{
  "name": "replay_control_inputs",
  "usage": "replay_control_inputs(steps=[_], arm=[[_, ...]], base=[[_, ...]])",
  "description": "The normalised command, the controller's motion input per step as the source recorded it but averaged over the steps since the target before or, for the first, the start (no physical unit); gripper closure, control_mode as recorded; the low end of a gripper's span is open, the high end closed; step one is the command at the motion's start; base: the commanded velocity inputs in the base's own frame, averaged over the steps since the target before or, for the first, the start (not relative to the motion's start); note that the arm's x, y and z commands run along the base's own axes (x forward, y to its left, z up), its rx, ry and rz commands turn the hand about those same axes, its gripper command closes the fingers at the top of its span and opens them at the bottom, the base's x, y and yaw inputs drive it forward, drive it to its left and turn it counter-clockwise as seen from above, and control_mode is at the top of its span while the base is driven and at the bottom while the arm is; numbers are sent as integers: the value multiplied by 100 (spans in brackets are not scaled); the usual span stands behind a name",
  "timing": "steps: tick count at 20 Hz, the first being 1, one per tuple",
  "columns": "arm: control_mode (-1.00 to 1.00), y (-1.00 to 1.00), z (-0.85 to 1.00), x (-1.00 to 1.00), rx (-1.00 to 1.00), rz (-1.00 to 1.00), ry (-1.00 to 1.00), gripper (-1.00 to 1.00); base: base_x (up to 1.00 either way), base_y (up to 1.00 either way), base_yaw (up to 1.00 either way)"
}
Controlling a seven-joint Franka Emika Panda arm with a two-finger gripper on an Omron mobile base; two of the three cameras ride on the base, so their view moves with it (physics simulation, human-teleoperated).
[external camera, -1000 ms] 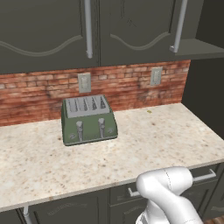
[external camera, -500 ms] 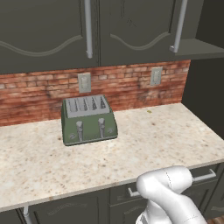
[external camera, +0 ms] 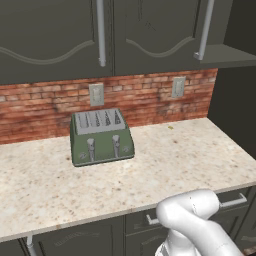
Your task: Close all open cabinet doors.
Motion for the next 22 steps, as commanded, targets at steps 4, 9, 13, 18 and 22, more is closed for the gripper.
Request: replay_control_inputs(steps=[4, 9, 13, 18, 22], arm=[[-100, -17, 0, 37, 0, 0, 0, -100], [-100, -31, 0, 27, 0, 0, 0, -100], [-100, -35, 0, 26, 0, 0, 0, -100], [-100, -25, 0, 25, 0, 0, 0, -100], [-100, -6, 0, 15, 0, 0, 0, -100]], base=[[0, 0, 0], [0, 0, 0], [0, 0, 0], [0, 0, 0], [0, 0, 0]])
